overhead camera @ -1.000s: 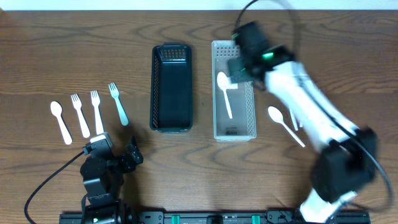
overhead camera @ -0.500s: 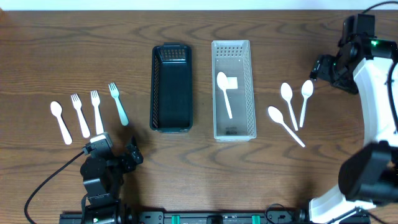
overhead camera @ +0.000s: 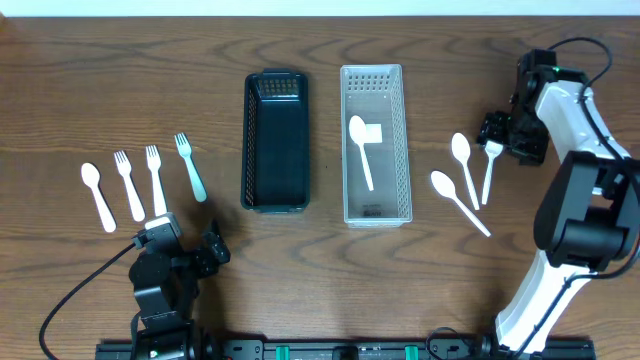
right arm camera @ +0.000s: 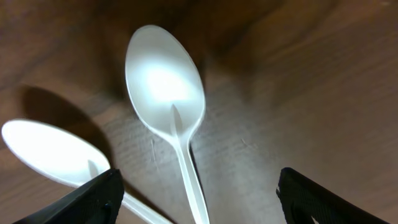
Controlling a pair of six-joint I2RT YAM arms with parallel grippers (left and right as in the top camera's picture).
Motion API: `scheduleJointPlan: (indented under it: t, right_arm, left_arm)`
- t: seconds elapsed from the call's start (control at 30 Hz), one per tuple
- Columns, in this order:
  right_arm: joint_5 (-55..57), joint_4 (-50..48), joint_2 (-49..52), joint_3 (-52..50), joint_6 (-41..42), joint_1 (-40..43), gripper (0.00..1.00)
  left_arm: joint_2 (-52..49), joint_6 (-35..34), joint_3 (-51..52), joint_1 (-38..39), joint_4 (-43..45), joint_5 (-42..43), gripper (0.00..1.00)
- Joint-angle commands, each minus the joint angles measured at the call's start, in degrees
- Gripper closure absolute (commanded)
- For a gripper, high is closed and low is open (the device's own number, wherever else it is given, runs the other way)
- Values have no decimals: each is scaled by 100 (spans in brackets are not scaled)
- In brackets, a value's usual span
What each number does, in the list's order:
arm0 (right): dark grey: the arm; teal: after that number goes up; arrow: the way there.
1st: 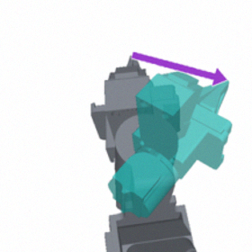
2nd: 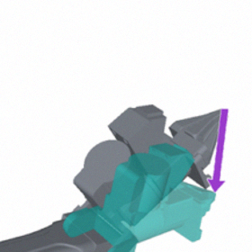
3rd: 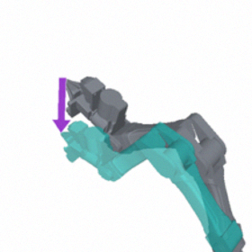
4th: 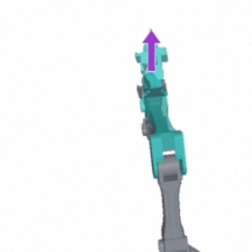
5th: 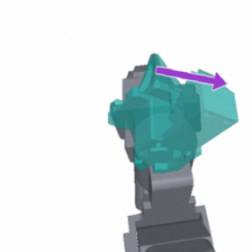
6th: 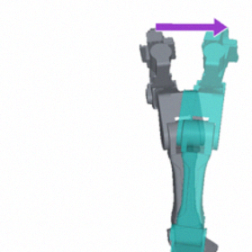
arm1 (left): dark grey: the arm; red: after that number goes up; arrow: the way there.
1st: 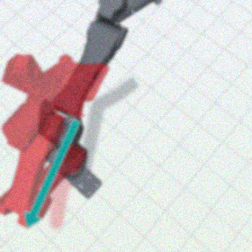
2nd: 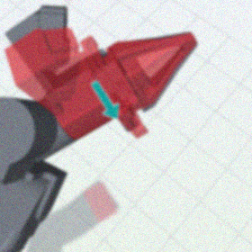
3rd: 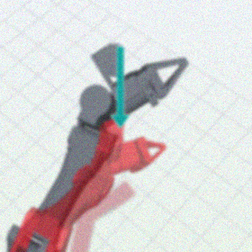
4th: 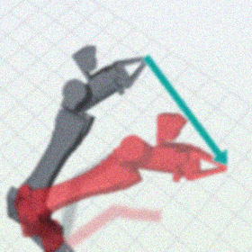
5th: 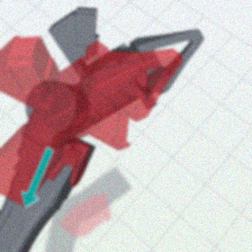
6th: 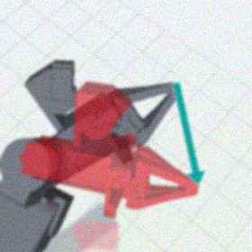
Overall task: Pack container
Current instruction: 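Move the right gripper to the next white spoon and grasp it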
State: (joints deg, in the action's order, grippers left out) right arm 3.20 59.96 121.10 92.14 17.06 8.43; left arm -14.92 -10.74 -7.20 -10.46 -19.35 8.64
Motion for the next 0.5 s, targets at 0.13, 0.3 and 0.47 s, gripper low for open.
scheduleJointPlan:
  t: [0.13, 0.3, 0.47]
  right_arm:
    - [-46, -264, 122, -28, -190, -59, 19]
    - [-48, -466, 122, -238, -190, -59, 20]
    - [-48, -710, 122, -632, -190, -57, 20]
  left_arm:
    - [-20, -55, -13, -33, -72, -4, 2]
    - [-20, -55, -13, -33, -72, -4, 2]
    - [-20, -55, -13, -33, -72, -4, 2]
